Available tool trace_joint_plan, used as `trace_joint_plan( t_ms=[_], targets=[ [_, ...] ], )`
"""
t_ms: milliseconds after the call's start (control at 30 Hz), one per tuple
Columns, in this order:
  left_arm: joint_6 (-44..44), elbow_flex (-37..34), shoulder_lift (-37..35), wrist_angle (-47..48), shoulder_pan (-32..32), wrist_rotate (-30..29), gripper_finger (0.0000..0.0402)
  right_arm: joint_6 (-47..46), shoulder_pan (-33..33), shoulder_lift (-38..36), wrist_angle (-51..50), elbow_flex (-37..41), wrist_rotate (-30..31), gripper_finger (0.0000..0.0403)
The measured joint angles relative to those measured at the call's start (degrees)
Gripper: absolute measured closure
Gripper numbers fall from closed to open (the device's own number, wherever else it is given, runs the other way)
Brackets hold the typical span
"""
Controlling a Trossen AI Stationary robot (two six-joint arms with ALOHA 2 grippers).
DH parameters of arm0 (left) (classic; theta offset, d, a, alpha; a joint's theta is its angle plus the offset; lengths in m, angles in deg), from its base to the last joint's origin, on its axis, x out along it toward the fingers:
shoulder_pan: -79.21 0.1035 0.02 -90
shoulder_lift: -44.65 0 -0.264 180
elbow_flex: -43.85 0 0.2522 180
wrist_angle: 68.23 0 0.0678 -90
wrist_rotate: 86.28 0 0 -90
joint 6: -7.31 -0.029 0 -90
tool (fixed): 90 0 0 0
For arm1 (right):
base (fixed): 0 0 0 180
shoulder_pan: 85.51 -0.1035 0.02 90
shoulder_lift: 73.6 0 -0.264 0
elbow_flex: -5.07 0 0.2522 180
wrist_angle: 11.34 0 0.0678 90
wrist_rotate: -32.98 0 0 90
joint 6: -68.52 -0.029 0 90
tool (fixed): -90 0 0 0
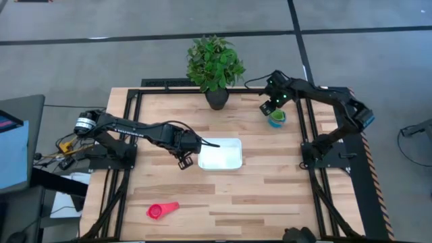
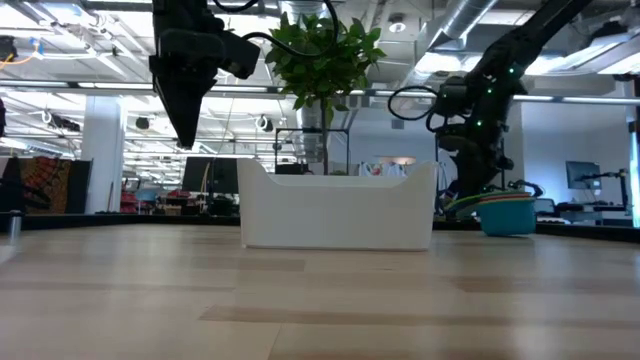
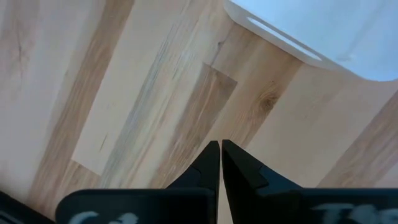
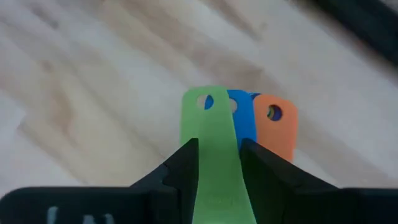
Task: Nest measuring cups in basket
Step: Remove the green measuring cup from the blue measuring cup
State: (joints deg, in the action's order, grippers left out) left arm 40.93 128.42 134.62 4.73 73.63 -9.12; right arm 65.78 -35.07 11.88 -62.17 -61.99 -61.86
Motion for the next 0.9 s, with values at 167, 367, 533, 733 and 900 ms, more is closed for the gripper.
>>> trace_joint_plan(
  t_ms=[167,367,533,733,900],
  targets=[
    [0.0,0.0,0.0,0.0,0.1,0.0,0.0395,1.4,-1.9,-1.4,-4.3,0.0,-4.7,0.0269],
    [0.0,0.0,0.0,0.0,0.1,-0.3,0.0395,3.7,-5.2,-8.0,-12.2,0.0,-7.0,0.0275],
    [0.0,0.0,0.0,0.0,0.4,-1.4,0.0395,4.0,-6.4,-13.2,-18.4,0.1,-7.8,0.0275],
    [-1.5,0.0,0.0,-1.9,2.3,-1.5,0.0395,-0.3,-2.9,-16.1,-17.6,0.0,3.7,0.0283],
    [-2.7,0.0,0.0,-2.8,3.2,-1.4,0.0395,1.4,0.3,-12.9,-18.2,0.1,3.7,0.0287]
  ],
)
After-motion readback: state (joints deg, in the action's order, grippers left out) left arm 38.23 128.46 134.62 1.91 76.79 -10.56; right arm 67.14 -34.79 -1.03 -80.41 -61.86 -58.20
